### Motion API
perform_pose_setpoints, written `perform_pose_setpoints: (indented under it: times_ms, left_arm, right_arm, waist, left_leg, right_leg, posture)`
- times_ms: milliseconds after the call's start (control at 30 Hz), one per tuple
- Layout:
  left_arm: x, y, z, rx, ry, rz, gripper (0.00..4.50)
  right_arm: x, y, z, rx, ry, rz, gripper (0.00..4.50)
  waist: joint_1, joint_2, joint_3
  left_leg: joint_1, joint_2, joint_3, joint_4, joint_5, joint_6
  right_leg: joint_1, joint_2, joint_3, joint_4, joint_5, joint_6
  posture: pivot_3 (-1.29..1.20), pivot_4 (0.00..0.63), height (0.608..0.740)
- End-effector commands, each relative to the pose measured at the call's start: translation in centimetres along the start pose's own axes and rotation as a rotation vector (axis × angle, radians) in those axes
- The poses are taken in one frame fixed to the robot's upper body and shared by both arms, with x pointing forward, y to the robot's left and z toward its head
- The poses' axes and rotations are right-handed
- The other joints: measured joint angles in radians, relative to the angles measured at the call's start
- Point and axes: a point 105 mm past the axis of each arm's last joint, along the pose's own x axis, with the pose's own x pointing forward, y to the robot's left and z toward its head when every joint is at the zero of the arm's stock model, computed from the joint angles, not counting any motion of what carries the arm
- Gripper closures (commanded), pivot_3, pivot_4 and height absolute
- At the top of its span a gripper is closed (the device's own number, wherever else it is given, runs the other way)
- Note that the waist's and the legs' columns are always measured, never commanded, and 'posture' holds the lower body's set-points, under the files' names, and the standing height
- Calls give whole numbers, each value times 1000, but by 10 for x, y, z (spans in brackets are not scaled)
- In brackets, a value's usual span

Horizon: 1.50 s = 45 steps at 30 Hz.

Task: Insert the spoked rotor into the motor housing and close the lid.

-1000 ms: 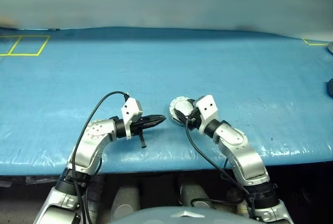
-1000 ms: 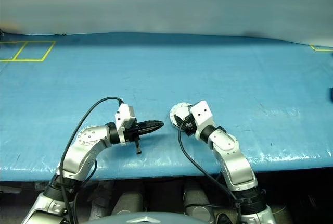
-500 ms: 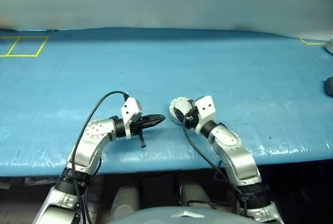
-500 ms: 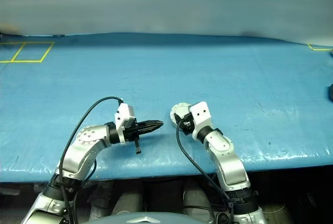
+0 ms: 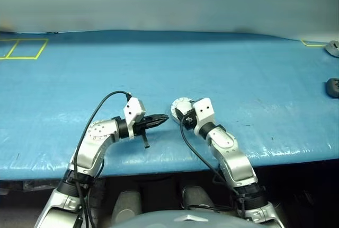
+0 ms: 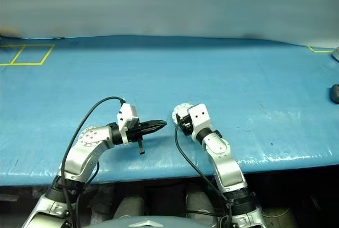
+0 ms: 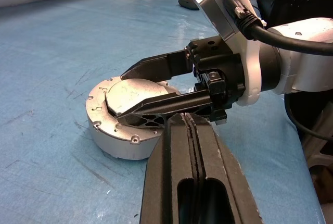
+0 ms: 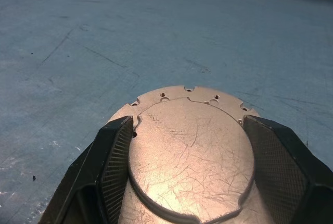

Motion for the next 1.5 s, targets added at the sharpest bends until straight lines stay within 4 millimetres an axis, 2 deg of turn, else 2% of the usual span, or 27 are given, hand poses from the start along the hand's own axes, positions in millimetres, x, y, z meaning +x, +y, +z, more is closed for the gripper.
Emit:
perform_pose_setpoints:
  times_ms: [33, 167, 267, 367, 500, 633, 767, 933, 1100, 1300, 1433, 1500]
  left_arm:
    - [1, 5, 5, 29, -11, 22, 4500]
    - [8, 33, 3, -33, -31, 173, 4500]
    - [14, 41, 0, -68, -36, 177, 4500]
    - [20, 36, 0, -82, -37, 108, 4500]
    - [29, 17, -3, -56, 3, -32, 4500]
    - [34, 9, -10, -44, 37, -89, 4500]
    - [42, 14, -21, 12, 86, -66, 4500]
    - [47, 25, -22, -5, 63, -5, 4500]
    - [56, 16, -23, -11, 51, -42, 4500]
    - [58, 26, -36, 37, 133, 7, 4500]
    - [60, 35, -34, 51, 125, 52, 4500]
    - [62, 34, -30, 45, 105, 38, 4500]
  right_arm:
    - [-9, -9, -37, 3, 155, -12, 1465]
    - [-14, 1, -32, -5, 152, 84, 1465]
    - [-20, 11, -33, -14, 167, 160, 1465]
    - [-25, 18, -34, -30, 181, 206, 1465]
    - [-29, 19, -36, -17, 196, 208, 1465]
    - [-30, 17, -36, -14, 195, 191, 1465]
    - [-30, 15, -36, -22, 198, 175, 1465]
    - [-31, 14, -38, -22, 202, 165, 1465]
    - [-33, 14, -41, -22, 212, 160, 1465]
    - [-33, 13, -38, -7, 204, 152, 1465]
    - [-34, 16, -37, 2, 194, 172, 1465]
    - [-35, 17, -38, -3, 198, 175, 1465]
  waist:
    - [2, 0, -1]
    - [12, 0, -2]
    - [18, 0, -2]
    - [20, 0, -2]
    - [20, 0, -3]
    - [21, 0, -3]
    - [24, 0, -3]
    - [25, 0, -3]
    - [27, 0, -4]
    - [35, 0, -7]
    - [34, -1, -9]
    - [34, 0, -9]
  left_leg:
    - [0, 0, 0, 0, 0, 0]
    - [-1, -2, -1, 0, 0, 0]
    - [-1, -1, -1, -2, 0, 0]
    - [-1, -1, -2, -5, -1, 1]
    - [-1, -1, -2, -9, -4, 2]
    - [-1, -1, -2, -9, -6, 4]
    - [-1, -1, -3, -8, -6, 4]
    - [-1, -1, -2, -8, -6, 4]
    - [-1, -1, -3, -8, -6, 4]
    - [-1, -2, -3, -6, -6, 4]
    - [-1, -2, -3, -5, -6, 4]
    - [-1, -2, -3, -6, -6, 4]
  right_leg:
    - [0, 0, 0, 0, 0, 0]
    - [1, -1, 0, -1, 0, 0]
    - [0, 0, 0, -1, 0, 1]
    - [-1, 1, -1, -1, 1, 1]
    - [-3, 1, -1, -1, -2, -3]
    - [-3, 0, -2, -2, -3, -4]
    - [-2, 1, -2, -2, -3, -4]
    - [-2, 0, -2, -2, -3, -4]
    - [-1, 1, -2, -2, -3, -4]
    - [0, 0, -2, -2, -3, -3]
    - [0, 0, -2, -2, -4, -2]
    - [0, 0, -2, -2, -4, -2]
  posture:
    - [0, 150, 740]
    - [0, 150, 740]
    - [0, 150, 740]
    - [0, 150, 740]
    - [0, 150, 740]
    - [0, 150, 740]
    - [0, 150, 740]
    - [0, 150, 740]
    - [0, 150, 740]
    - [0, 150, 740]
    - [0, 150, 740]
    - [0, 150, 740]
